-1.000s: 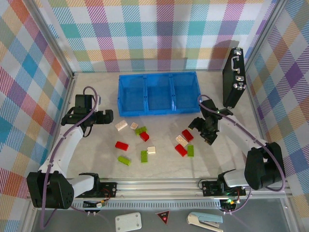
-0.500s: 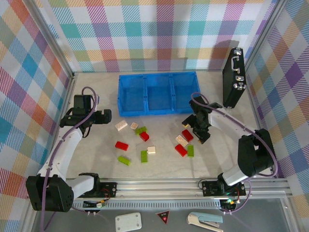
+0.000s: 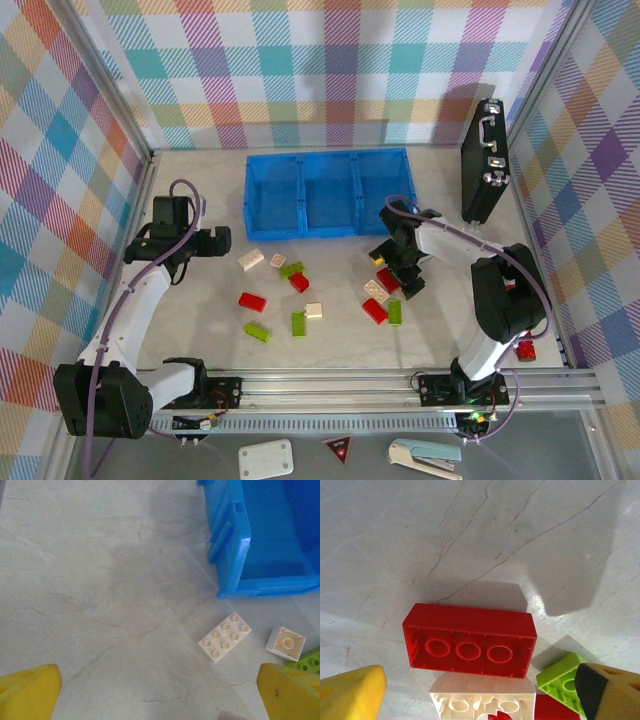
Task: Sort the legos into containers by color
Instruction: Pick up the lego from the center of the table.
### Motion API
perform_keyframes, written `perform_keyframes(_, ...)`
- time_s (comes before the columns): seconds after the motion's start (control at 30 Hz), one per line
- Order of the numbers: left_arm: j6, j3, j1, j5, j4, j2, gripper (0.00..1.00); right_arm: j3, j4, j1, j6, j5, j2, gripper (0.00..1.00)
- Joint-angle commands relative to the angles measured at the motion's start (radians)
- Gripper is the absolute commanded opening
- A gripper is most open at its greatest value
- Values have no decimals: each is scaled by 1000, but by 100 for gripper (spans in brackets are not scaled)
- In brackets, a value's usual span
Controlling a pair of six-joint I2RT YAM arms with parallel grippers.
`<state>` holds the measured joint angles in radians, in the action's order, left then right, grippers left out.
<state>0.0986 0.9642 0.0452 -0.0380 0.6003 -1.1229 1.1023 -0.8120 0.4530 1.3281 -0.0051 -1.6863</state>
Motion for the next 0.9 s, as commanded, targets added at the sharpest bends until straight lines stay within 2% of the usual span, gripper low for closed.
perform_keyframes(0.0,16,0,7,9,16,-5,100,28,6,6,23,-21,-30,97)
perform_keyframes(0.43,20,2,7,1,23,-7,100,22,35,6,24,-15,-89,90)
perform_keyframes(0.87,21,2,8,0,21,-2,100,16,16,7,19,13,-53,73)
